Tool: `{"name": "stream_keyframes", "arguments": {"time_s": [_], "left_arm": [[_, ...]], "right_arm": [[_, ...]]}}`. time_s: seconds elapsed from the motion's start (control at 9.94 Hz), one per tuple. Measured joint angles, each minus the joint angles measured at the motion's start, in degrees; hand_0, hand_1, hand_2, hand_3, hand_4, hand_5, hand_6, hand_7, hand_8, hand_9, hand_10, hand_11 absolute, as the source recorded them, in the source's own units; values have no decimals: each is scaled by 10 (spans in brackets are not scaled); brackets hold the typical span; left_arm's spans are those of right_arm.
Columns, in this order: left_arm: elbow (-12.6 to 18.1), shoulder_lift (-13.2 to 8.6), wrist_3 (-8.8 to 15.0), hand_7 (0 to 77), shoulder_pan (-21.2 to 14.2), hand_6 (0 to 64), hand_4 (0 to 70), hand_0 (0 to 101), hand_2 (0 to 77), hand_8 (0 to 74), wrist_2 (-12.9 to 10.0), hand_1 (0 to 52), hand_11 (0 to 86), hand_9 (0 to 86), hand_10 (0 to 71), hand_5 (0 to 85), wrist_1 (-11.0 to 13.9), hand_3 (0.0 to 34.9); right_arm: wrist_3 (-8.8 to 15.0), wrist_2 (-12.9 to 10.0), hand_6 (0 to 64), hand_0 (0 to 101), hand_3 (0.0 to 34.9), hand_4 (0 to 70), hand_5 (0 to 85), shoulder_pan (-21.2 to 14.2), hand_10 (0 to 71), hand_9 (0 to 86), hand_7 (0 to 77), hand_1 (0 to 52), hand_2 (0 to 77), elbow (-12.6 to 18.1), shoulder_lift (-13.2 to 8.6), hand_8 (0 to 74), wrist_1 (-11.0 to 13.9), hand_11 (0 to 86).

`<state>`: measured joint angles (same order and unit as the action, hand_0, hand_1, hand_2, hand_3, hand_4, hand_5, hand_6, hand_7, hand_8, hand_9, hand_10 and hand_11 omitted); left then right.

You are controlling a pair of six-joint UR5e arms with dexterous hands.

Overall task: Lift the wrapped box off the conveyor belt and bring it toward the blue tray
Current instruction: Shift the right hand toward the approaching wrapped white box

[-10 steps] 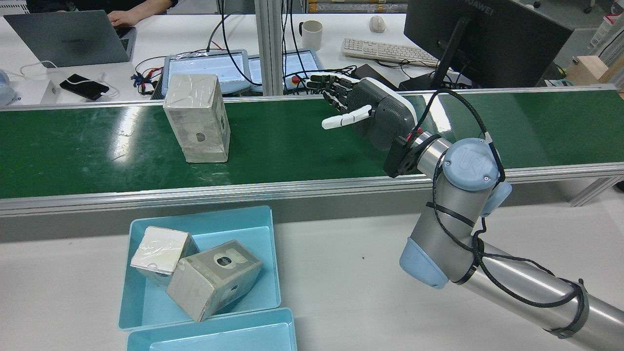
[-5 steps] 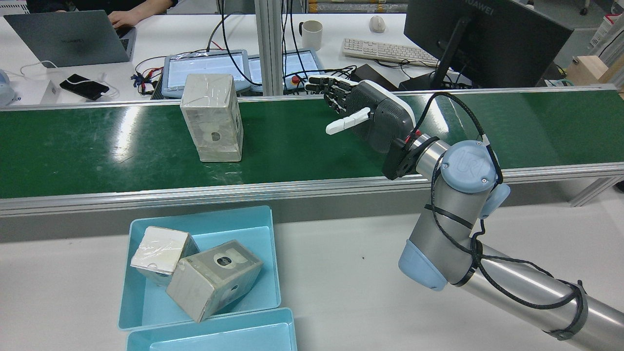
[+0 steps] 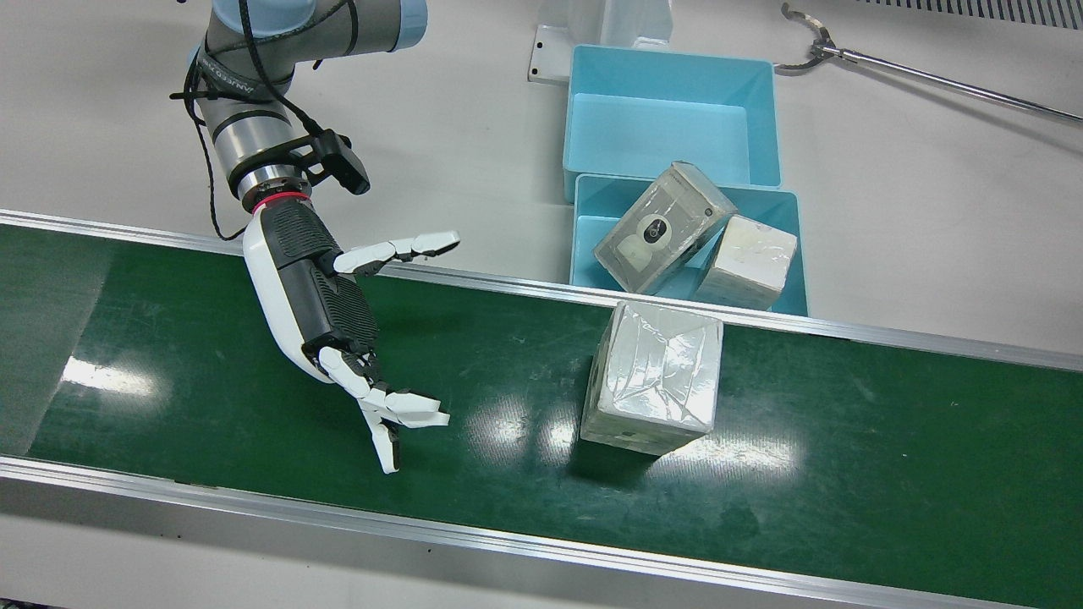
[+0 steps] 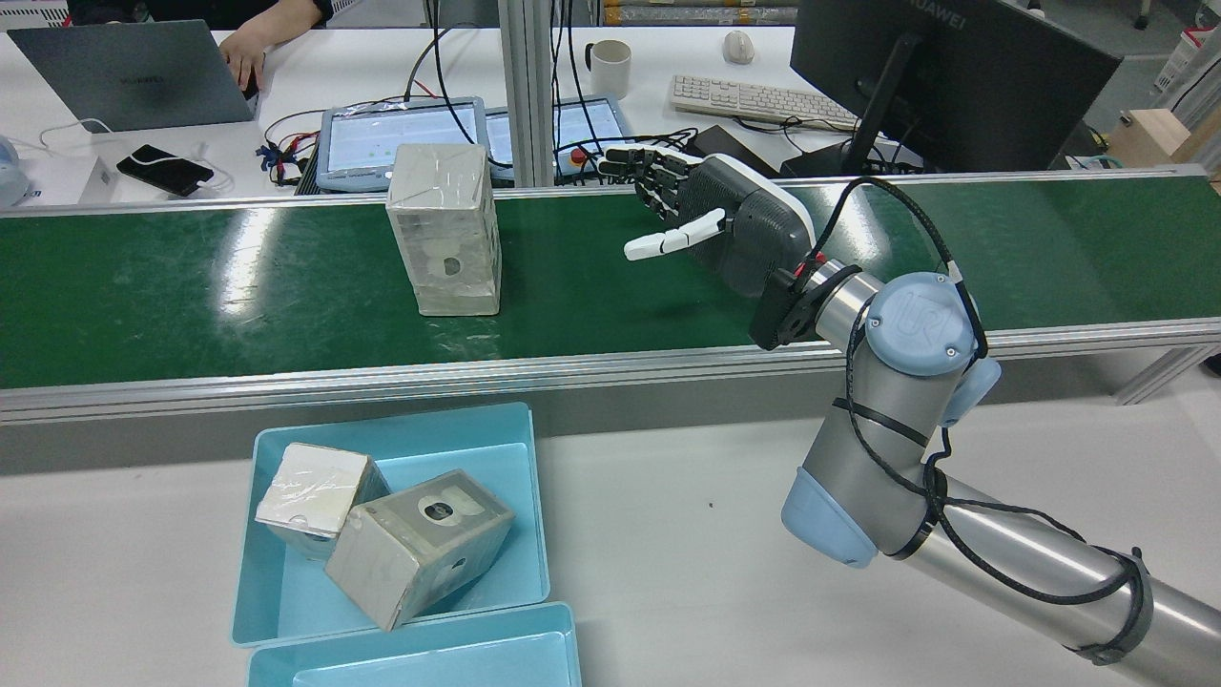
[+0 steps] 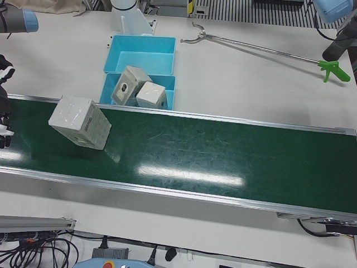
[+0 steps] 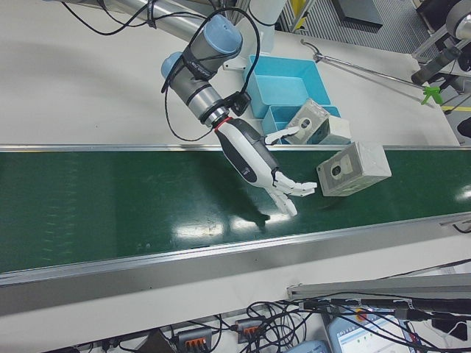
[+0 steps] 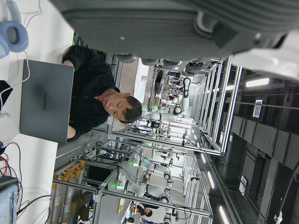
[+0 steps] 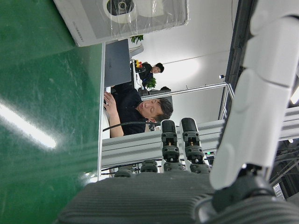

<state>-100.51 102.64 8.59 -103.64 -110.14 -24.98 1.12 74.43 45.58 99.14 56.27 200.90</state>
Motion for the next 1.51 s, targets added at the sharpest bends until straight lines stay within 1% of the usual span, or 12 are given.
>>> {"name": "stream_keyframes", "arguments": {"time_s": [0.1, 0.2, 0.3, 0.4, 0.5, 0.6, 0.91, 1.01, 1.21, 1.31, 1.41, 1.51], "left_arm": [[0, 0, 0, 5, 0, 0, 0, 0, 11, 5, 0, 0, 5, 5, 5, 11, 0, 0], [0, 0, 0, 5, 0, 0, 0, 0, 11, 5, 0, 0, 5, 5, 5, 11, 0, 0], [0, 0, 0, 5, 0, 0, 0, 0, 5, 5, 0, 0, 5, 5, 5, 11, 0, 0], [0, 0, 0, 5, 0, 0, 0, 0, 5, 5, 0, 0, 0, 5, 5, 11, 0, 0], [0, 0, 0, 5, 0, 0, 0, 0, 11, 5, 0, 0, 0, 5, 5, 11, 0, 0], [0, 0, 0, 5, 0, 0, 0, 0, 11, 5, 0, 0, 0, 5, 5, 11, 0, 0], [0, 0, 0, 5, 0, 0, 0, 0, 11, 5, 0, 0, 0, 5, 5, 11, 0, 0], [0, 0, 0, 5, 0, 0, 0, 0, 5, 5, 0, 0, 0, 5, 5, 11, 0, 0], [0, 0, 0, 5, 0, 0, 0, 0, 11, 5, 0, 0, 0, 5, 5, 11, 0, 0], [0, 0, 0, 5, 0, 0, 0, 0, 11, 5, 0, 0, 0, 5, 5, 11, 0, 0], [0, 0, 0, 5, 0, 0, 0, 0, 11, 5, 0, 0, 0, 5, 5, 11, 0, 0], [0, 0, 0, 5, 0, 0, 0, 0, 11, 5, 0, 0, 0, 5, 5, 11, 0, 0]], "right_arm": [[0, 0, 65, 485, 6, 153, 202, 1, 0, 16, 207, 175, 27, 1, -1, 0, 0, 16], [1, 0, 65, 563, 6, 164, 213, 1, 0, 33, 218, 235, 142, 1, -2, 5, 0, 16], [3, 0, 65, 538, 5, 153, 213, 0, 0, 33, 218, 191, 136, 1, -4, 5, 0, 16], [4, -1, 65, 538, 5, 153, 213, 0, 0, 33, 218, 191, 136, 0, -5, 5, 0, 16], [5, -1, 65, 512, 13, 153, 207, -1, 0, 33, 213, 207, 109, -2, -6, 5, 0, 16], [9, -2, 71, 553, 13, 153, 207, -1, 0, 33, 218, 218, 120, -4, -7, 5, 0, 16], [16, -3, 71, 540, 13, 142, 207, -1, 0, 33, 218, 196, 109, -21, -27, 5, 0, 16], [17, -3, 44, 528, 49, 142, 207, -1, 0, 33, 218, 196, 82, -28, -35, 5, 0, 16], [20, -3, 60, 528, 49, 142, 207, -4, 0, 33, 218, 196, 104, -37, -39, 0, 0, 16], [20, -3, 60, 528, 64, 131, 207, -5, 0, 33, 218, 196, 120, -39, -39, 5, 0, 16], [21, -3, 33, 526, 64, 131, 196, -7, 0, 33, 218, 196, 120, -40, -38, 5, 0, 16], [21, -3, 33, 526, 64, 131, 196, -8, 0, 33, 218, 196, 120, -40, -38, 5, 0, 16]]}}
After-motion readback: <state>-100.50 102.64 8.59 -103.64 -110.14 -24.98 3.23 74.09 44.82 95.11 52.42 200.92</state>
